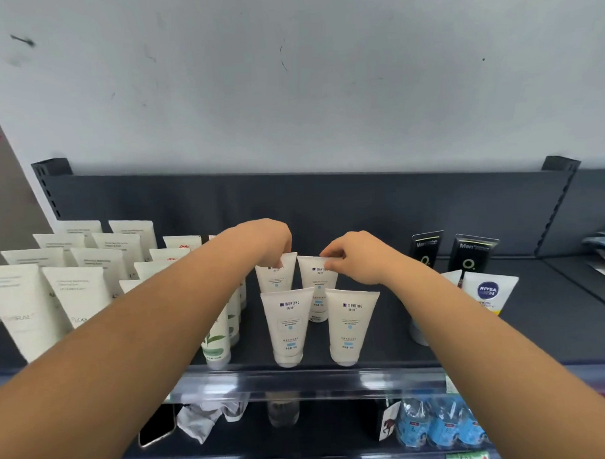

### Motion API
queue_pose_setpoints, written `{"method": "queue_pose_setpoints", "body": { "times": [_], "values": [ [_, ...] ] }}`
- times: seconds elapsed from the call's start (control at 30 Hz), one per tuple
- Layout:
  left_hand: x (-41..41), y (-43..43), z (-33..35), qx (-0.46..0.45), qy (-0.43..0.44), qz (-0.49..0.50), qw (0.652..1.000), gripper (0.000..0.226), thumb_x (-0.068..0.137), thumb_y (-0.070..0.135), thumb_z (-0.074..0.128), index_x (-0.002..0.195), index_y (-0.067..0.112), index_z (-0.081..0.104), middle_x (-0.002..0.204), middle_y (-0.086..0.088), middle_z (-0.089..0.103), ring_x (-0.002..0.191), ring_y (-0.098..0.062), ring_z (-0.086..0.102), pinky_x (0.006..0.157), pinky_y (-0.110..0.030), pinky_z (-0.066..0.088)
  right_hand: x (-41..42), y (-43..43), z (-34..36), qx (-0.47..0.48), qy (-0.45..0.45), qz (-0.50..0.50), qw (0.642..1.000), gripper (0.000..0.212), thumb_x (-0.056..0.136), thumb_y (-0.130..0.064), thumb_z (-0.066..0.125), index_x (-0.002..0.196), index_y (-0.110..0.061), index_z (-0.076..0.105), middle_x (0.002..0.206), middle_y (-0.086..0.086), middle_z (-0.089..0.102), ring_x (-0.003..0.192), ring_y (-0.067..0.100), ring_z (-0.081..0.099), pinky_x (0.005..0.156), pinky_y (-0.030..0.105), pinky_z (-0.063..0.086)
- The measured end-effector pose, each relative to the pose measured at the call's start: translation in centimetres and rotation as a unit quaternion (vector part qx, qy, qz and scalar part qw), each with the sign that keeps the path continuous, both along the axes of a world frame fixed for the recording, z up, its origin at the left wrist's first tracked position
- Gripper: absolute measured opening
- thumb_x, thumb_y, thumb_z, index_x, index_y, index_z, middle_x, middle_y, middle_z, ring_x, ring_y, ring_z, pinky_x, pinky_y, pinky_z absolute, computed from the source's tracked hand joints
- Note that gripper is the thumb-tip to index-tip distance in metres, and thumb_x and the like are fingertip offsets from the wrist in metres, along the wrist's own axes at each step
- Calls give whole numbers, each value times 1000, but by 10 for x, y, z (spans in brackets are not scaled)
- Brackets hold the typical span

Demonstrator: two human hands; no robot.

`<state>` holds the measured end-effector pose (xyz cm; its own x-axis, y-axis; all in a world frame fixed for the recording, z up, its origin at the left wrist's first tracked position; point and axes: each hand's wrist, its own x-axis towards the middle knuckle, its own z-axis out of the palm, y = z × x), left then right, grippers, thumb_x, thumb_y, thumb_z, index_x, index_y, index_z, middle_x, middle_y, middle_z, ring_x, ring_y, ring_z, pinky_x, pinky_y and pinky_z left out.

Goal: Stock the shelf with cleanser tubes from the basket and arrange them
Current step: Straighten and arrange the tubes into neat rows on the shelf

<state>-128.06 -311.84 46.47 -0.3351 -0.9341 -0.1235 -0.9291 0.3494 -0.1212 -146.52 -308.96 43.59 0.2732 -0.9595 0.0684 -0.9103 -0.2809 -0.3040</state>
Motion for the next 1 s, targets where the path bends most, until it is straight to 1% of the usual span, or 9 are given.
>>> {"method": "queue_pose_setpoints", "body": {
  "times": [0.13, 0.23, 0.3, 0.43, 0.57, 0.63, 0.73, 0.83, 1.0],
  "values": [
    [-2, -11, -10, -24, -13, 18, 999, 27, 88, 7, 58, 112, 17, 66, 105, -2, 67, 90, -22, 63, 73, -32, 52, 4, -5, -3, -20, 26, -6, 999, 25, 97, -19, 53, 118, -19, 67, 116, -1, 67, 96, 14, 59, 81, 25, 46],
    [-1, -13, -14, -37, 4, 33, 999, 22, 88, 5, 57, 105, 13, 69, 100, -5, 69, 77, -21, 58, 69, -31, 49, 4, -5, -7, -23, 33, -11, 999, 26, 98, -16, 52, 120, -19, 67, 118, 0, 67, 102, 18, 62, 88, 30, 50],
    [-1, -14, -14, -43, 18, 27, 999, 22, 88, 6, 59, 105, 14, 70, 99, -5, 69, 82, -22, 63, 73, -31, 54, 0, -4, -9, -29, 35, -11, 999, 27, 98, -12, 51, 115, -19, 71, 113, 1, 70, 99, 20, 63, 87, 32, 51],
    [-4, -10, -14, -36, 31, 2, 999, 25, 90, 8, 57, 109, 20, 69, 104, -1, 68, 92, -23, 64, 83, -36, 56, -12, 1, -5, -28, 58, -15, 998, 28, 95, -6, 49, 100, -14, 75, 86, 6, 70, 79, 22, 59, 76, 32, 52],
    [-8, -4, -14, -38, 27, -18, 999, 27, 92, 8, 54, 110, 21, 68, 105, 1, 67, 94, -22, 62, 80, -33, 54, -23, 6, -2, -23, 62, -19, 998, 26, 94, -7, 52, 101, -13, 76, 100, 11, 72, 97, 29, 64, 87, 41, 54],
    [-10, 0, -15, -43, 22, -28, 998, 28, 92, 8, 53, 110, 23, 67, 105, 2, 67, 95, -22, 62, 80, -33, 53, -25, 9, -2, -21, 69, -17, 997, 26, 94, -8, 53, 104, -16, 76, 104, 10, 72, 100, 28, 64, 89, 41, 53],
    [-10, 4, -16, -39, 30, -42, 998, 25, 93, 12, 54, 111, 24, 68, 106, 3, 67, 97, -22, 62, 85, -38, 54, -28, 12, -2, -18, 73, -18, 997, 23, 94, -8, 53, 104, -10, 74, 108, 12, 71, 103, 29, 63, 90, 42, 53],
    [-10, 8, -18, -50, 37, -43, 997, 27, 92, 11, 53, 109, 25, 69, 104, 4, 68, 94, -22, 62, 84, -39, 55, -29, 13, -4, -19, 68, -25, 997, 21, 93, -8, 53, 102, -7, 73, 108, 15, 69, 105, 31, 62, 90, 44, 53],
    [-8, 11, -20, -53, 49, -44, 996, 30, 92, 8, 53, 109, 26, 69, 103, 4, 69, 92, -20, 63, 83, -37, 56, -27, 19, -3, -19, 60, -28, 998, 26, 95, -9, 52, 104, -17, 76, 104, 7, 73, 97, 25, 65, 86, 36, 53]
  ]
}}
